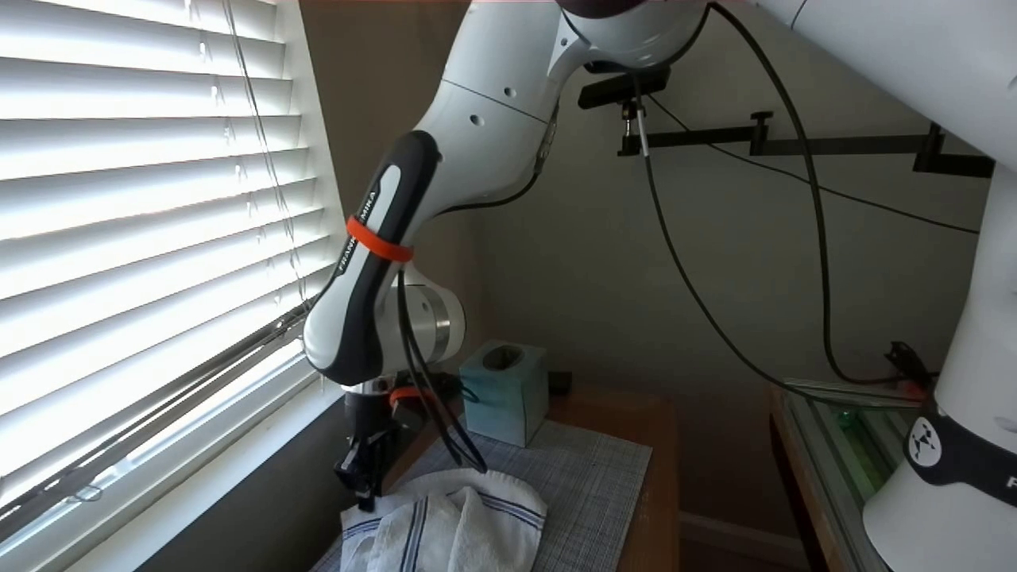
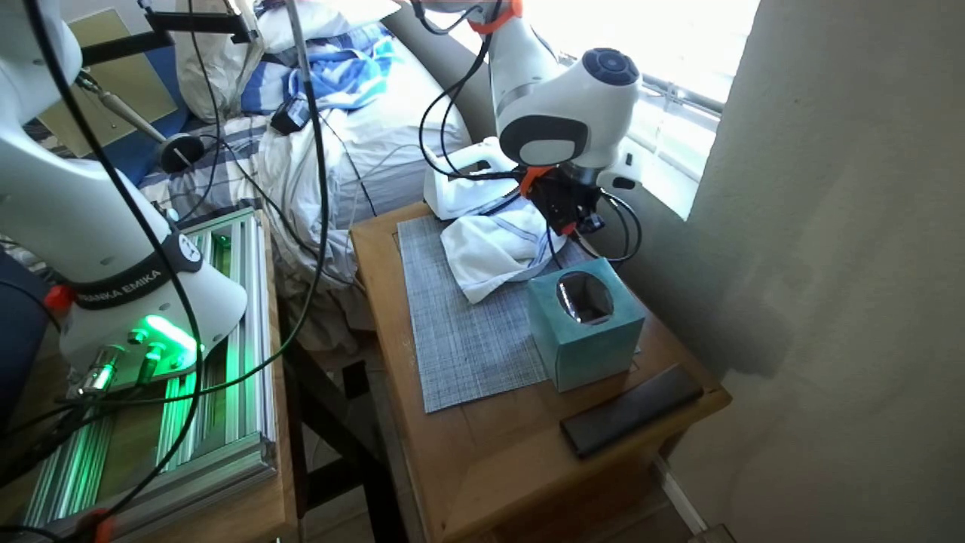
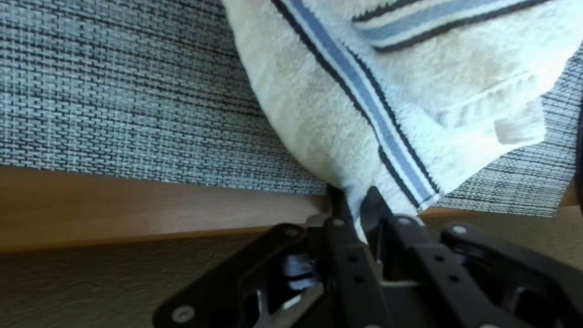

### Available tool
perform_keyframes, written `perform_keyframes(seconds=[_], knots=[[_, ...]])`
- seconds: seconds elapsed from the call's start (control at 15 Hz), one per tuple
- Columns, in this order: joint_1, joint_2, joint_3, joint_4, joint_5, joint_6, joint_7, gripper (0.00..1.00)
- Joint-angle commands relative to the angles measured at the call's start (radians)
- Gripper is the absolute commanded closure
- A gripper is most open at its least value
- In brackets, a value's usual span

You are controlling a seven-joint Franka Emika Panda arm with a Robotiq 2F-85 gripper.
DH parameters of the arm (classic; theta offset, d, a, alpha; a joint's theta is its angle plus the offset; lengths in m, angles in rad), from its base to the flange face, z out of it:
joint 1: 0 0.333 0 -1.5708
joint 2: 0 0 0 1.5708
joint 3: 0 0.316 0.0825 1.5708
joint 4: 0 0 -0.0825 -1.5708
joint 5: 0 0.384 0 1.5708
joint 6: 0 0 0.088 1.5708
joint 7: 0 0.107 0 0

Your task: Place the white towel over the iron.

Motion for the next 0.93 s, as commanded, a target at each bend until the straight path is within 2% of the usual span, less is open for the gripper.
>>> perform_keyframes(seconds=[0.0,0.2,0.4,0.67,0.87], knots=[[-0.003,-0.018,0.006,-0.012,-0.019,-0.002,0.012,1.0],[-0.043,-0.082,0.046,-0.086,-0.006,0.009,-0.025,0.99],[-0.12,-0.165,0.115,-0.18,0.022,0.036,-0.081,0.99],[-0.278,-0.283,0.234,-0.305,0.071,0.017,-0.189,0.99],[-0.419,-0.357,0.346,-0.376,0.132,-0.045,-0.348,0.99]])
